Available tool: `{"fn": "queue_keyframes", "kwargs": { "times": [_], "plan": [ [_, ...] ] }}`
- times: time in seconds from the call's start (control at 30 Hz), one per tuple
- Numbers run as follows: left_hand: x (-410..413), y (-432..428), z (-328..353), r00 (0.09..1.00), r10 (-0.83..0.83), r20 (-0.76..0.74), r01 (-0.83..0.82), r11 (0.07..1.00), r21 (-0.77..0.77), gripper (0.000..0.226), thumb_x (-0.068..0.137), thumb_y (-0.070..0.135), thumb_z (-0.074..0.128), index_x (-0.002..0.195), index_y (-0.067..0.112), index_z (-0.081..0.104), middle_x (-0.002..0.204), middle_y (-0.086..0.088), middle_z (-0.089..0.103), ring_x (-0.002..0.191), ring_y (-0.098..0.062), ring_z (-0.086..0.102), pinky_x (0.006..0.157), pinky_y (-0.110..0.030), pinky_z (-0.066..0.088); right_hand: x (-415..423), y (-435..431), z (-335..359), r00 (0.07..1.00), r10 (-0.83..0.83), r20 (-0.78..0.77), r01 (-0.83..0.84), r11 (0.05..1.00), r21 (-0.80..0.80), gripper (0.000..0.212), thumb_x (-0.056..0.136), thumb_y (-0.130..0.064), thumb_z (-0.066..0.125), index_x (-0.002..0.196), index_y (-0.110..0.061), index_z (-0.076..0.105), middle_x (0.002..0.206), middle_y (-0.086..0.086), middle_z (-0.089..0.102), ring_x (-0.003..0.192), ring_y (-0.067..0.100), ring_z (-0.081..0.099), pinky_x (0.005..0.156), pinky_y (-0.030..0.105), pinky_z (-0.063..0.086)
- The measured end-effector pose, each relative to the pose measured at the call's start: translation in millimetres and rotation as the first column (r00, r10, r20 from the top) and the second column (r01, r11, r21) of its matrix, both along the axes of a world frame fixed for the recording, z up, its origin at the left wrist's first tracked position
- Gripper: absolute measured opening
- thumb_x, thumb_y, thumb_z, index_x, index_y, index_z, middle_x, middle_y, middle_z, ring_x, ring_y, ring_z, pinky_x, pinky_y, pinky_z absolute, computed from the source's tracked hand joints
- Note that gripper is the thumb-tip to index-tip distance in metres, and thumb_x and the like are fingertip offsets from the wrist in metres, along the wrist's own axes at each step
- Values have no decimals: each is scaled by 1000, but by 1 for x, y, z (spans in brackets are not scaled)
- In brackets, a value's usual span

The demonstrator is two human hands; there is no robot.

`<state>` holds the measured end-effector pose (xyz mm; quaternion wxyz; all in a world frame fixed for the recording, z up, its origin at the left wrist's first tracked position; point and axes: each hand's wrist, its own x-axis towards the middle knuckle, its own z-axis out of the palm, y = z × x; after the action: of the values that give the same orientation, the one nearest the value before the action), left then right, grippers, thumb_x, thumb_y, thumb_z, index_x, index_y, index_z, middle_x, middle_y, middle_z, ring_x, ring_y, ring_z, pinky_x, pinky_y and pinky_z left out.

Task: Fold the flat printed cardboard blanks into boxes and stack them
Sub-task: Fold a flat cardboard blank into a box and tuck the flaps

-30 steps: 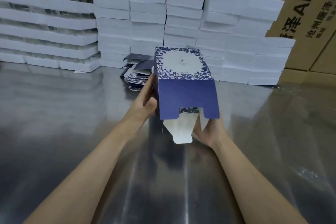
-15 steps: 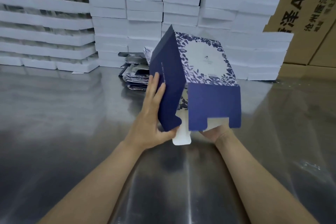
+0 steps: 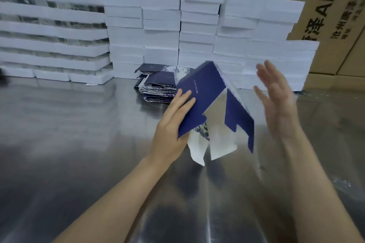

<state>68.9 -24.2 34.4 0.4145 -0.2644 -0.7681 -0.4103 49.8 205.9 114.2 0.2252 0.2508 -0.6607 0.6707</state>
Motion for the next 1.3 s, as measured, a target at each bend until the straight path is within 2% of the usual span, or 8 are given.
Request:
{"fn": "queue_keyframes", "kwargs": {
  "times": [0.2,0.37,0.5,0.67,0.77,0.93,1.1,1.3],
  "plan": [
    [20,12,20,962,121,-246,-152,982,-110,39,76,-15,66,112,-1,70,121,-12,66,122,-27,58,102,-33,47,45,-34,29,988,1,-158,110,713,692,52,64,-42,80,114,-38,68,123,-26,61,127,-7,44,109,21,35],
    [18,10,24,962,103,-253,-110,994,-14,32,73,-24,66,100,-7,71,111,-17,68,111,-26,63,98,-36,49,52,-38,30,997,52,60,-80,662,745,90,44,-58,84,127,-52,51,132,-41,46,131,-19,29,110,11,25],
    [19,14,24,953,60,-298,-75,996,-40,26,81,-12,55,100,-6,72,109,-16,68,108,-23,63,97,-35,50,46,-41,19,1000,19,7,-14,429,903,95,68,-33,84,131,-63,20,154,-32,17,142,-12,2,121,39,-1],
    [21,5,37,982,-81,-173,122,962,245,30,94,21,49,119,12,65,118,0,65,114,-12,60,98,-31,48,34,-32,19,914,-277,-297,405,671,621,39,82,-16,52,108,-39,72,105,-1,73,106,23,66,91,44,50],
    [14,-13,42,997,-47,-67,76,823,563,34,98,37,32,121,29,56,120,8,65,119,-12,58,95,-42,50,35,-9,23,827,-510,-236,550,822,151,21,70,-35,40,54,-31,52,51,-8,52,55,15,44,52,39,33],
    [-11,-21,17,993,60,104,-112,784,611,24,93,38,40,112,36,54,113,16,59,106,-5,57,88,-37,50,18,-5,13,858,-510,-58,385,714,-585,26,82,2,40,72,-20,50,56,-21,55,51,0,48,48,18,43],
    [-38,-13,-25,945,25,325,-43,998,48,54,100,19,49,150,9,29,155,-1,30,142,-11,29,115,-18,22,-12,-64,-60,835,-507,-216,465,858,-216,29,101,-16,42,126,-29,44,131,-5,50,125,9,47,110,22,34],
    [-57,-15,-36,845,-27,534,168,961,-218,68,92,36,49,153,36,19,137,25,50,116,-4,53,93,-17,42,-46,-73,-96,908,-411,-83,390,900,-195,24,92,-23,50,114,-32,43,117,1,43,109,12,46,92,24,38]
  ]
}}
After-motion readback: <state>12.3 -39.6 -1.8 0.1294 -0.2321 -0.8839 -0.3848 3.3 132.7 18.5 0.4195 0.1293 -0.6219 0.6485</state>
